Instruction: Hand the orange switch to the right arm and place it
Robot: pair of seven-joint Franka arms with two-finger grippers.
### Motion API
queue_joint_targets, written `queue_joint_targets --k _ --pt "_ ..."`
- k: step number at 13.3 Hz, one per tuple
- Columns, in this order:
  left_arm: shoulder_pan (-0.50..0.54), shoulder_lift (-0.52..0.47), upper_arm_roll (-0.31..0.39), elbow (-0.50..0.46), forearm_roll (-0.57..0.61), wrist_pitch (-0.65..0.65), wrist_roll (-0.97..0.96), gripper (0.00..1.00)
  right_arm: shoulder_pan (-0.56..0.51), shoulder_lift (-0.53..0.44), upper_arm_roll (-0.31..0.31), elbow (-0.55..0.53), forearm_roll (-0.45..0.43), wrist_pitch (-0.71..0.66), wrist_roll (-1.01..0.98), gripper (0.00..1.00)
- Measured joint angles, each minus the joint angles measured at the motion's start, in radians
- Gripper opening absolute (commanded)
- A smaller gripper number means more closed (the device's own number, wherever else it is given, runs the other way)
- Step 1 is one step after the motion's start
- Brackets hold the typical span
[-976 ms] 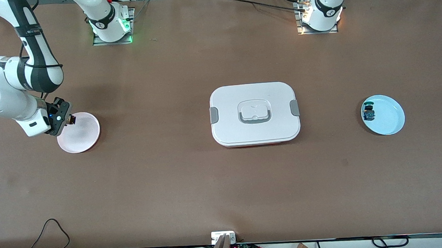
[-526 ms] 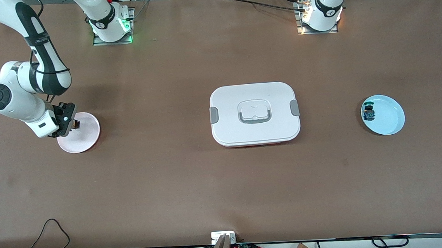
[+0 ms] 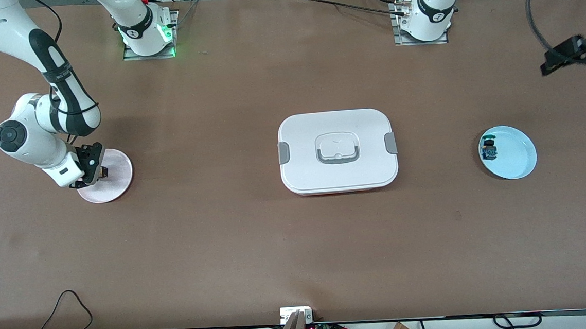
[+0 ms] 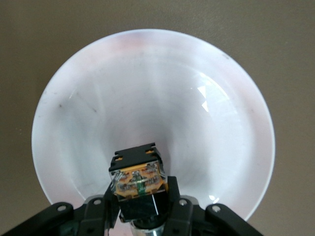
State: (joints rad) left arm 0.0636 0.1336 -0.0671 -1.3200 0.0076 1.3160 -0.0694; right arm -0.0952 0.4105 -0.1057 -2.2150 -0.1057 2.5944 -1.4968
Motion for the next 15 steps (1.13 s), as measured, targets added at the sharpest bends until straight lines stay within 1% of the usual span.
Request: queue_joint_targets --k 1,2,3,5,7,8,9,10,15 --pt "0.001 -0.037 0.0 -0.113 0.0 0.084 -0.001 1.0 0.001 0.003 0.002 0.0 0.0 0.002 0.0 0.03" --pt "0.004 -0.066 0.0 -0.196 0.0 0.138 -0.001 1.0 0.005 0.003 0.003 0.0 0.0 0.002 0.0 0.03" --pt "0.006 -0.085 0.0 -0.247 0.0 0.165 -0.001 1.0 0.008 0.003 0.006 0.0 0.0 0.003 0.0 0.03" --pt "0.007 -0.105 0.0 -0.28 0.0 0.179 -0.001 1.0 0.013 0.003 0.01 0.0 0.0 0.004 0.0 0.03" --pt "0.007 -0.114 0.0 -0.282 0.0 0.18 -0.001 1.0 0.019 0.003 0.011 0.0 0.0 0.005 0.0 0.04" --pt "0.007 -0.115 0.0 -0.282 0.0 0.183 -0.001 1.0 0.022 0.003 0.012 0.0 0.0 0.005 0.0 0.16" --pt "0.007 -0.114 0.0 -0.283 0.0 0.19 -0.001 1.0 0.023 0.003 0.012 0.0 0.0 0.005 0.0 0.61" --pt "0.007 -0.114 0.0 -0.283 0.0 0.195 -0.001 1.0 0.024 0.003 0.012 -0.001 0.0 0.005 0.0 0.99" --pt "0.006 -0.112 -0.003 -0.283 0.0 0.199 -0.001 1.0 0.024 -0.006 0.012 -0.001 0.001 -0.004 0.003 1.0"
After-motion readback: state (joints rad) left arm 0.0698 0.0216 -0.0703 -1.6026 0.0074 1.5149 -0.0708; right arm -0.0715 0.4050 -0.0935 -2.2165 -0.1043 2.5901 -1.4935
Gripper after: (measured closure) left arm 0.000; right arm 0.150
